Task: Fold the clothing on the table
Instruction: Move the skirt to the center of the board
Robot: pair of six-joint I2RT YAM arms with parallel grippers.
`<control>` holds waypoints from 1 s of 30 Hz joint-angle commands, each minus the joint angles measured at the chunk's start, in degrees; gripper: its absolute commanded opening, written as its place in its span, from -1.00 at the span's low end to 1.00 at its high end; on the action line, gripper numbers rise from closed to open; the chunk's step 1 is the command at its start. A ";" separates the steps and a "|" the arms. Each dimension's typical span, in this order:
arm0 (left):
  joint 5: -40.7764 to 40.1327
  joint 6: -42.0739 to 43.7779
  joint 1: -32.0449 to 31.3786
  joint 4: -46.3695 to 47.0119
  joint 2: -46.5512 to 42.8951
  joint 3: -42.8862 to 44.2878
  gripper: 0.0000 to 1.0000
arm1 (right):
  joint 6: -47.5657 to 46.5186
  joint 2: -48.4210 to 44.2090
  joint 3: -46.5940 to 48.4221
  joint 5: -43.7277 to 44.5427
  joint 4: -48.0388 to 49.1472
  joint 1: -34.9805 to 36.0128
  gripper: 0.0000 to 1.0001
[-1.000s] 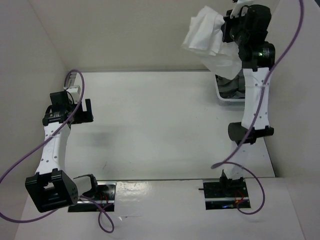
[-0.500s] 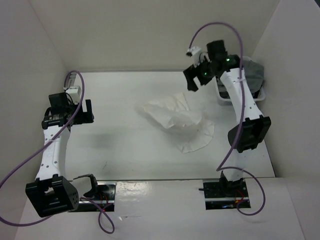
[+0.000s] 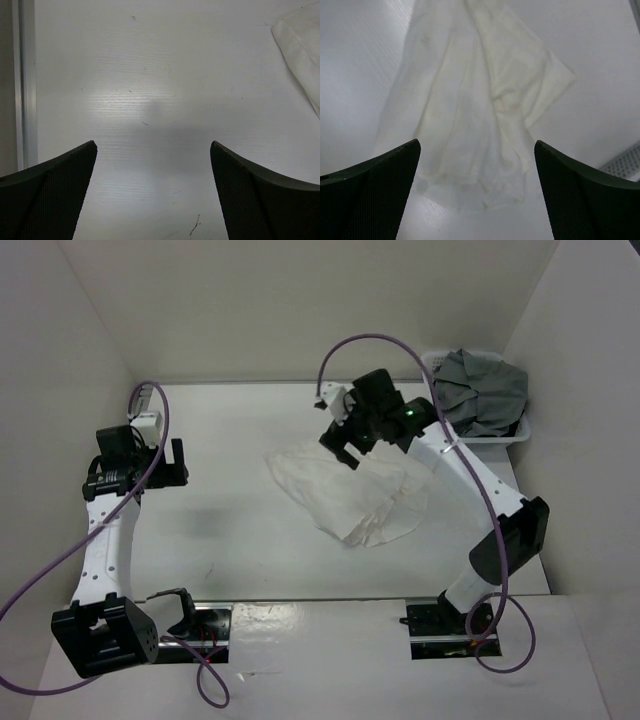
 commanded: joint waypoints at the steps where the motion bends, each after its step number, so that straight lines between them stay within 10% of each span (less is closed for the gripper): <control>1: -1.32 0.28 -0.06 2.14 -1.55 -0.86 1.00 | 3.60 6.23 -2.84 5.22 7.29 8.31 0.97; 30: -3.09 -0.77 -0.06 2.14 0.04 -0.87 1.00 | 20.84 45.26 28.78 4.89 15.13 13.95 0.39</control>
